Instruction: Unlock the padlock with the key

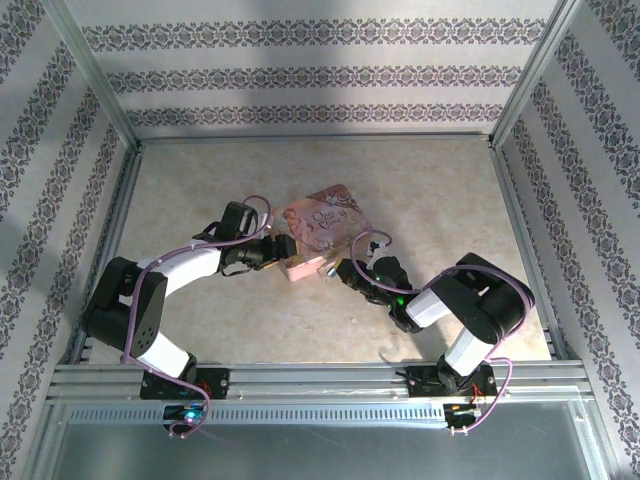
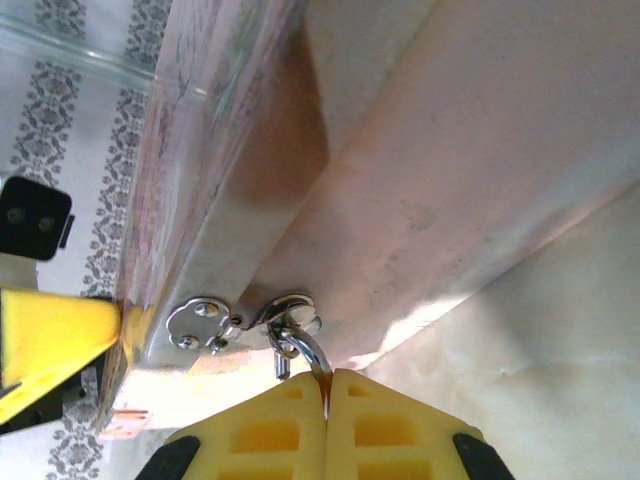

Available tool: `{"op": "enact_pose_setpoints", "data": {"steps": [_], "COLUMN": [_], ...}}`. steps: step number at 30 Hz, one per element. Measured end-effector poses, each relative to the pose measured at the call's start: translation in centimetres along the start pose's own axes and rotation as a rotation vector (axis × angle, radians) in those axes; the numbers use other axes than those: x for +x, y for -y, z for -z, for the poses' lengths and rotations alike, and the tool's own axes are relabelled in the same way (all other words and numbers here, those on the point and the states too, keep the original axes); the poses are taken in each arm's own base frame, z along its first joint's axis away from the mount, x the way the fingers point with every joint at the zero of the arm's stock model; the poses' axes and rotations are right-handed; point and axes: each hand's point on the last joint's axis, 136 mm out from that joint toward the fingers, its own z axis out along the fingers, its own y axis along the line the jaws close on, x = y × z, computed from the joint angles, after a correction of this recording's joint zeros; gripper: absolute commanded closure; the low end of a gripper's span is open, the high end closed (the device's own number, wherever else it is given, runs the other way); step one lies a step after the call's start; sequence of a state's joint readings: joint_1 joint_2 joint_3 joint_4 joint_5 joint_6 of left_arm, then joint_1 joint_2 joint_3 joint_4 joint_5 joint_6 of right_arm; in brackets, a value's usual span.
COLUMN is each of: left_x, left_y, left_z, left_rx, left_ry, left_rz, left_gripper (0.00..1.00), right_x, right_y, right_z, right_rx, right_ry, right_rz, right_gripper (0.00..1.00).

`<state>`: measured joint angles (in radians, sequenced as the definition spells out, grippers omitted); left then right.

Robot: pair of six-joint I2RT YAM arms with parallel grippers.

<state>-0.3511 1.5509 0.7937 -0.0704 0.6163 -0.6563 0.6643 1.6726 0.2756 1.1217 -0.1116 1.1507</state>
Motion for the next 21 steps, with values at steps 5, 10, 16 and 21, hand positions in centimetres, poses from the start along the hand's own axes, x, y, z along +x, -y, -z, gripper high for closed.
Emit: {"op": "enact_pose_setpoints", "data": {"steps": [5, 10, 16, 21], "left_x": [0.3, 0.5, 0.7, 0.8], "left_y": [0.2, 0.3, 0.3, 0.4], "left_z": [0.0, -0.1, -0.1, -0.1], "left_rx": [-0.002, -0.004, -0.004, -0.004], "left_ry": [0.001, 0.001, 0.000, -0.002], "left_rz": [0.001, 0.001, 0.001, 0.002], "left_gripper": [0.29, 0.29, 0.28, 0.27], "right_x": [-0.3, -0.7, -1.5, -2.3], "right_y": [0.0, 0.2, 0.4, 0.5], "right_z": [-0.1, -0.2, -0.2, -0.2], "right_rx": [0.005, 0.013, 0.014, 0.011], "right_ry": [0.043, 0.088, 0.154, 0.200], "right_rz": [-0.028, -0.062, -0.102, -0.130], "right_gripper": [1.00, 1.00, 1.00, 1.00]}}
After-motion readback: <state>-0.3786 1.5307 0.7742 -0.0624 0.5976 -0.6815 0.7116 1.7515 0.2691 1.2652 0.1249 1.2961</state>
